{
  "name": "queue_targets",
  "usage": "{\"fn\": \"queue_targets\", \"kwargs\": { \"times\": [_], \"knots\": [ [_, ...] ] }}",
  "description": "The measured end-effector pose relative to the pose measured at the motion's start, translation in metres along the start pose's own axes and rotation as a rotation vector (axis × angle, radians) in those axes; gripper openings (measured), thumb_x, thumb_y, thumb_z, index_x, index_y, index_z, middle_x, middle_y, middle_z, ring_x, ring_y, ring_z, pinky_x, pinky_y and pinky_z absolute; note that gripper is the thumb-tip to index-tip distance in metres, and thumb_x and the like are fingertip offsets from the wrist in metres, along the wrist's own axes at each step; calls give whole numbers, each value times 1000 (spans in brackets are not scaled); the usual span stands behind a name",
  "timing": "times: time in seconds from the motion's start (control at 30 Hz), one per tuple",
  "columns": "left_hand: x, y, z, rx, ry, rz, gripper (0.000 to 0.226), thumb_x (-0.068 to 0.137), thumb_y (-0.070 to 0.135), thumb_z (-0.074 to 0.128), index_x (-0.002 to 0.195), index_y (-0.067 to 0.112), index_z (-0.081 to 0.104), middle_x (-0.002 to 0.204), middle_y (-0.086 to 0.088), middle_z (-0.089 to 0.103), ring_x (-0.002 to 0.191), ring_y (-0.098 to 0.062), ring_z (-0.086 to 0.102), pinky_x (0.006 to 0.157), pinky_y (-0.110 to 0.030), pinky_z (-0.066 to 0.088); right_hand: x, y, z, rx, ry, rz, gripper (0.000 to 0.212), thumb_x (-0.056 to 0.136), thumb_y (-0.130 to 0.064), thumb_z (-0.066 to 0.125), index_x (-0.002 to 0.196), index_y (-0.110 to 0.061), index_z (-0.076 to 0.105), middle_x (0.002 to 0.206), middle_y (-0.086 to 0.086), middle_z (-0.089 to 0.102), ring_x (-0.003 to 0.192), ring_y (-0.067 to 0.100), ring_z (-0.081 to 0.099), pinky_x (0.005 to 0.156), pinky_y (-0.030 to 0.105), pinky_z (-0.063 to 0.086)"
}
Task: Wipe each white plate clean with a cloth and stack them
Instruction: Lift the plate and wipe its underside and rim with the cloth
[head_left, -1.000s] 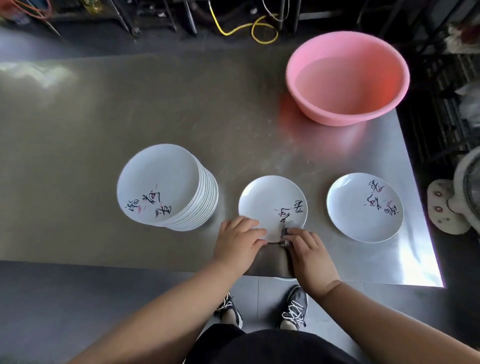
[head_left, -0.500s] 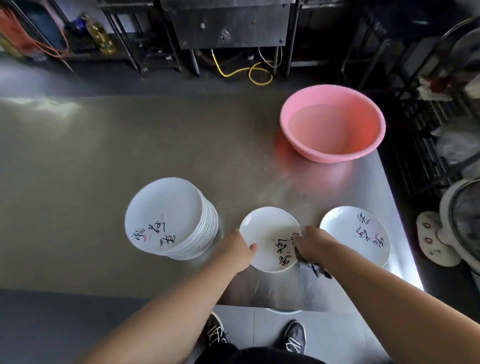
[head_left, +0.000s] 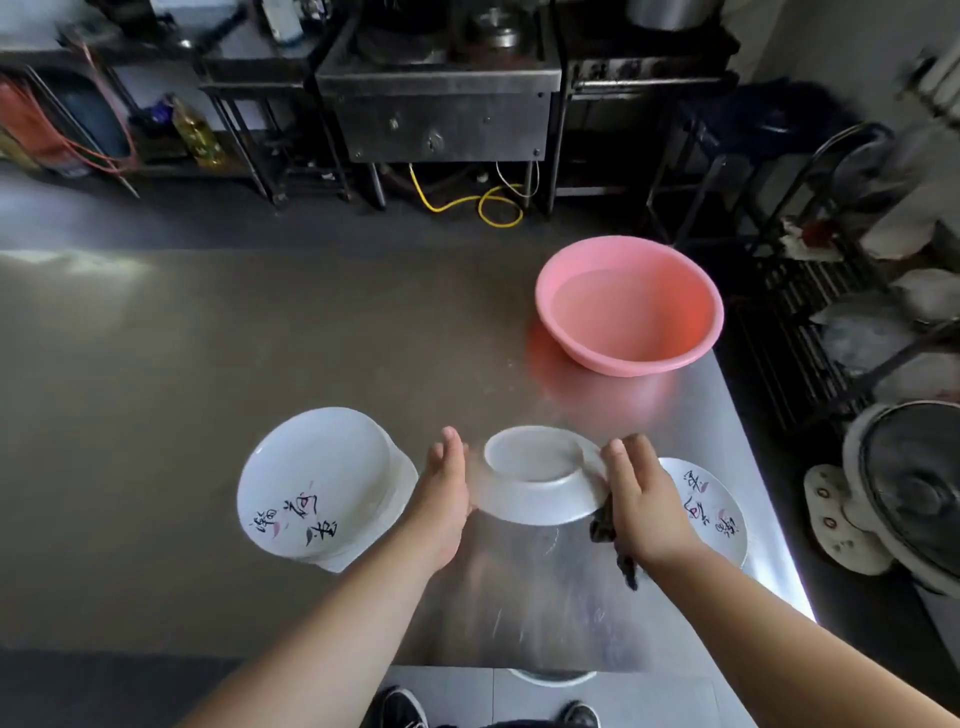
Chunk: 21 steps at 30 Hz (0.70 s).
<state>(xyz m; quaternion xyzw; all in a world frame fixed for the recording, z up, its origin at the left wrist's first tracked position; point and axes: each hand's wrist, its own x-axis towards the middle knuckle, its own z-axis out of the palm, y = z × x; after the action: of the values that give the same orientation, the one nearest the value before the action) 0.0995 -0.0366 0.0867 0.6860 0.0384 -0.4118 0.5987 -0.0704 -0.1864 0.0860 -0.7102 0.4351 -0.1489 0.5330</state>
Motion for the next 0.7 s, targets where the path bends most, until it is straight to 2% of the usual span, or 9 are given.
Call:
{"fn": "queue_targets", "kwargs": {
  "times": [0.07, 0.17, 0.23, 0.37, 0.43, 0.5, 0.53, 0.6, 0.7],
  "knots": [
    [-10, 17, -7, -90, -72, 58, 13, 108, 38, 55, 116, 28, 58, 112, 8, 65, 96, -10, 59, 81, -30, 45, -8, -14, -8, -11, -3, -82, 33, 95, -69, 50, 99, -36, 47, 68, 3, 68, 46, 35, 66, 32, 46, 48],
    [-24, 41, -16, -204, -211, 103, 38, 106, 6, 55, 130, 34, 56, 125, 13, 74, 111, -13, 68, 90, -37, 51, -13, -34, -20, -201, 48, -249, 26, 96, -67, 48, 105, -44, 43, 86, -17, 68, 53, 15, 66, 43, 44, 53],
    [-36, 57, -20, -230, -295, 139, 42, 104, 0, 54, 139, 22, 58, 133, 0, 73, 122, -21, 68, 100, -41, 52, -12, -48, -29, -401, 109, -317, 23, 96, -61, 49, 109, -43, 43, 86, -18, 66, 72, 5, 63, 53, 28, 44],
    [-52, 77, -24, -179, -356, 194, 38, 105, 3, 52, 141, 7, 60, 135, -14, 70, 126, -28, 67, 106, -43, 50, -10, -85, -44, -476, 293, -265, 19, 100, -38, 54, 116, -30, 54, 95, -12, 67, 76, 17, 64, 53, 38, 55],
    [-62, 84, -21, -163, -372, 217, 38, 106, 3, 51, 143, 9, 58, 136, -14, 70, 129, -29, 65, 107, -44, 50, -16, -109, -43, -356, 344, -381, 25, 100, -34, 58, 124, -26, 60, 102, -15, 65, 89, 12, 65, 70, 37, 59],
    [-71, 88, -17, -160, -387, 239, 39, 107, 2, 49, 144, 11, 55, 137, -14, 69, 132, -32, 63, 112, -46, 48, -23, -129, -36, -298, 347, -583, 31, 100, -25, 63, 131, -21, 62, 111, -23, 60, 103, -4, 57, 89, 11, 45],
    [-75, 89, -14, -158, -397, 250, 39, 107, 2, 48, 144, 11, 55, 137, -14, 69, 133, -33, 62, 114, -49, 46, -25, -137, -31, -316, 299, -664, 37, 101, -22, 65, 138, -18, 60, 120, -25, 57, 111, -6, 54, 96, 6, 38],
    [-84, 92, -10, -152, -422, 273, 38, 108, 4, 48, 144, 13, 55, 137, -13, 69, 132, -33, 62, 115, -50, 46, -29, -145, -21, -470, 145, -771, 55, 103, -29, 63, 153, -11, 49, 144, -7, 55, 126, 15, 50, 109, 22, 37],
    [-94, 100, -10, -168, -467, 305, 38, 109, 8, 48, 145, 17, 55, 138, -11, 69, 129, -28, 65, 104, -42, 52, -36, -144, -8, -767, 1, -829, 83, 105, -63, 33, 165, -7, 24, 172, 6, 25, 150, 36, 30, 122, 51, 28]
  ]
}}
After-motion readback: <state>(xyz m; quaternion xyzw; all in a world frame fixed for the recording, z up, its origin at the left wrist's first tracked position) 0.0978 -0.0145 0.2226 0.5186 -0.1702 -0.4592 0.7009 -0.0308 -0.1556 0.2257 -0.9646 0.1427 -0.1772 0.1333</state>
